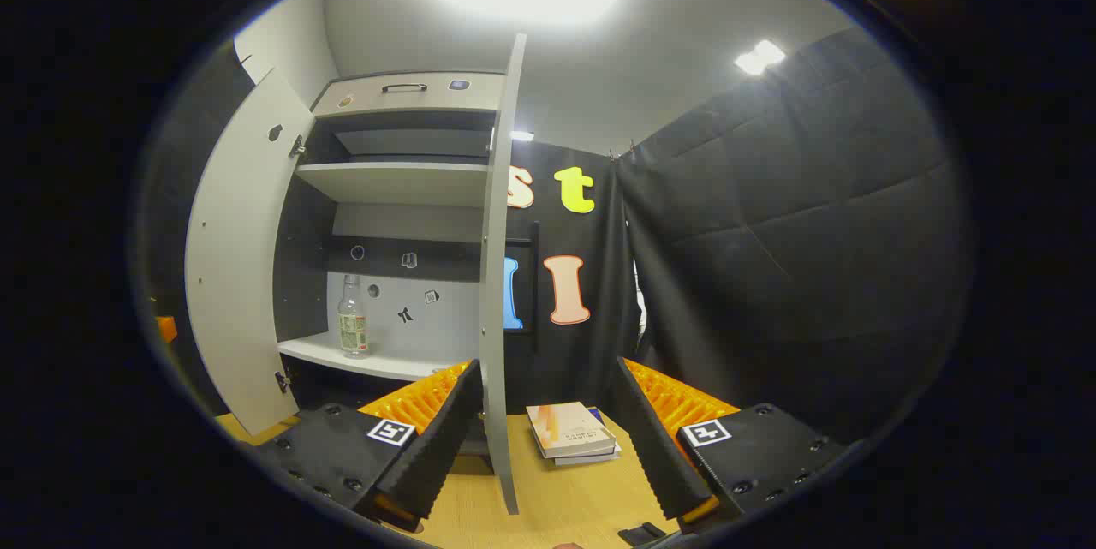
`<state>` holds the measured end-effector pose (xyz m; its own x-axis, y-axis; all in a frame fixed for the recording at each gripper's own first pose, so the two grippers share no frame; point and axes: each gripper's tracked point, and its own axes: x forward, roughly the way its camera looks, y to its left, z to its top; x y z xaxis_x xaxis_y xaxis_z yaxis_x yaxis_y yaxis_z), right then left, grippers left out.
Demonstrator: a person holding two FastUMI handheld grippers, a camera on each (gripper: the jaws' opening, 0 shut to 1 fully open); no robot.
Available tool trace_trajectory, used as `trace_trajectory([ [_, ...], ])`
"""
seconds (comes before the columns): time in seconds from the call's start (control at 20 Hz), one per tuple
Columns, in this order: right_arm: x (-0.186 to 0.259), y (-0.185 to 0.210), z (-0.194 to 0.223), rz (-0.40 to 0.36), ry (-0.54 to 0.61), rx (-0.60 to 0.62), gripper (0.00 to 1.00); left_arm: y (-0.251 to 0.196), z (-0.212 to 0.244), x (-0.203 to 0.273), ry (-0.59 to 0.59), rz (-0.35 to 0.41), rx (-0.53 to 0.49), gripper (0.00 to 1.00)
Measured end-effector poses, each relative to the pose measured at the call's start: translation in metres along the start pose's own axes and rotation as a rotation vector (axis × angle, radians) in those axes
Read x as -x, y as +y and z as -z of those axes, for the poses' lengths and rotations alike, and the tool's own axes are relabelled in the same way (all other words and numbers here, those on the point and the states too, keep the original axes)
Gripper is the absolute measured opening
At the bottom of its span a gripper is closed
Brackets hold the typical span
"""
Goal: Grasp the bottle in the cabinet with the left hand and place it on the coaster, then close the right door with the right hand and the left door with the left hand.
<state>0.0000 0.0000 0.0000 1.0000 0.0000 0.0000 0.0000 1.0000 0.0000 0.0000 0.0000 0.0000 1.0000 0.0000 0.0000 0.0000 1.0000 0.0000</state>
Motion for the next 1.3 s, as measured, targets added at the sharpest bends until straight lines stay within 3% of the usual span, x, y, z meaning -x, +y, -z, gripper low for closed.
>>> trace_trajectory([
  [0.95,0.003,0.002,0.009,-0.043,0.049,0.022,0.96,-0.026,-0.011,0.005,-0.046,0.012,-0.006,0.94],
  [1.1,-0.001,-0.002,0.018,-0.059,0.053,0.040,0.97,-0.070,-0.032,-0.015,-0.100,0.070,0.023,0.94],
  [1.3,0.003,-0.019,0.033,-0.106,0.087,0.029,0.97,-0.155,-0.076,-0.077,-0.156,0.190,0.109,0.92],
])
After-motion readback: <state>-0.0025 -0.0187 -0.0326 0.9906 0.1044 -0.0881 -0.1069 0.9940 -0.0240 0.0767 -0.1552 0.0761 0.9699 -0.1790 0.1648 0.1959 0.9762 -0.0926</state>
